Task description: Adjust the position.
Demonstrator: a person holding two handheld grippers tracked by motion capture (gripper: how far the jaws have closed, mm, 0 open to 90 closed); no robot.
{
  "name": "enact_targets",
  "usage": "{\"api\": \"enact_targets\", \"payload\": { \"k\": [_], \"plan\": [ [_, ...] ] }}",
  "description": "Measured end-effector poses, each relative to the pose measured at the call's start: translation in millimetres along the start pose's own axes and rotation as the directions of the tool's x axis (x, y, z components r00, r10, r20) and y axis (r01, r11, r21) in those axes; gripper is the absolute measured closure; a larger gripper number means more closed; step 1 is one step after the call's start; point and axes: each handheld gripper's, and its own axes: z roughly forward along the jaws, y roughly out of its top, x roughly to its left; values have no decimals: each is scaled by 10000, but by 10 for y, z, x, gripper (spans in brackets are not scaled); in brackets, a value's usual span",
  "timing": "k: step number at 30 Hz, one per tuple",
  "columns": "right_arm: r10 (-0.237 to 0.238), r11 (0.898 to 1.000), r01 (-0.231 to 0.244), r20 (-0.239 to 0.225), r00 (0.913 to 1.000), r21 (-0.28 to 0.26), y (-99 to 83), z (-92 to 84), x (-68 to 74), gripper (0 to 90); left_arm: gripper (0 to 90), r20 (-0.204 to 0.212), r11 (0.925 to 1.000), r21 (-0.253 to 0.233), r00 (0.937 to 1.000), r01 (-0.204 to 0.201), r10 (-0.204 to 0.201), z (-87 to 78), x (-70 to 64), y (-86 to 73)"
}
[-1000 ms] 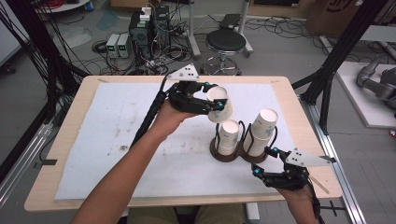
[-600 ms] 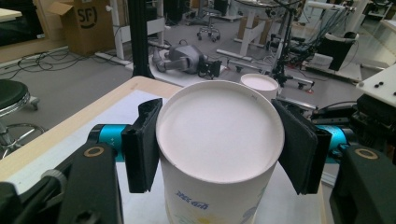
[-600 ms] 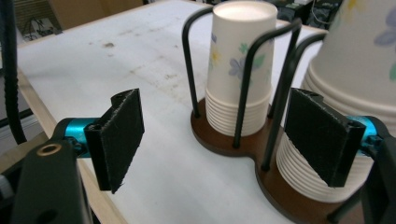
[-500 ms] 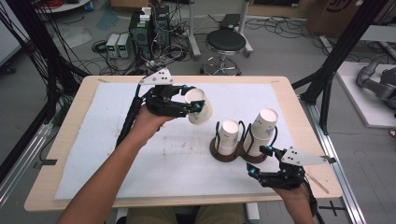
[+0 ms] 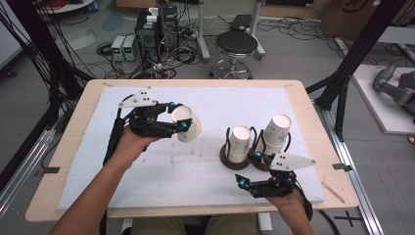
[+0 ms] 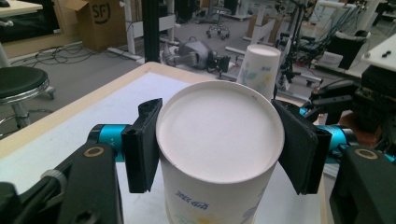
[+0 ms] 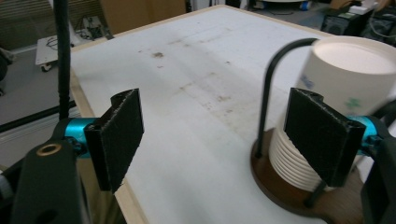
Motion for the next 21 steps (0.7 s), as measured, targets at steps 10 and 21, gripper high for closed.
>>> {"api": "enact_targets", "payload": {
  "k": [10, 21],
  "plan": [
    [-397, 9991, 406, -831, 9957, 93, 136, 379, 92, 205, 374, 70, 9997, 173, 9999, 149, -151, -183, -105, -327],
    [-770, 9962, 826, -1609, 9840, 285, 279, 779, 142, 205, 374, 133, 9993, 381, 9999, 54, -59, -213, -206, -499]
  ]
}}
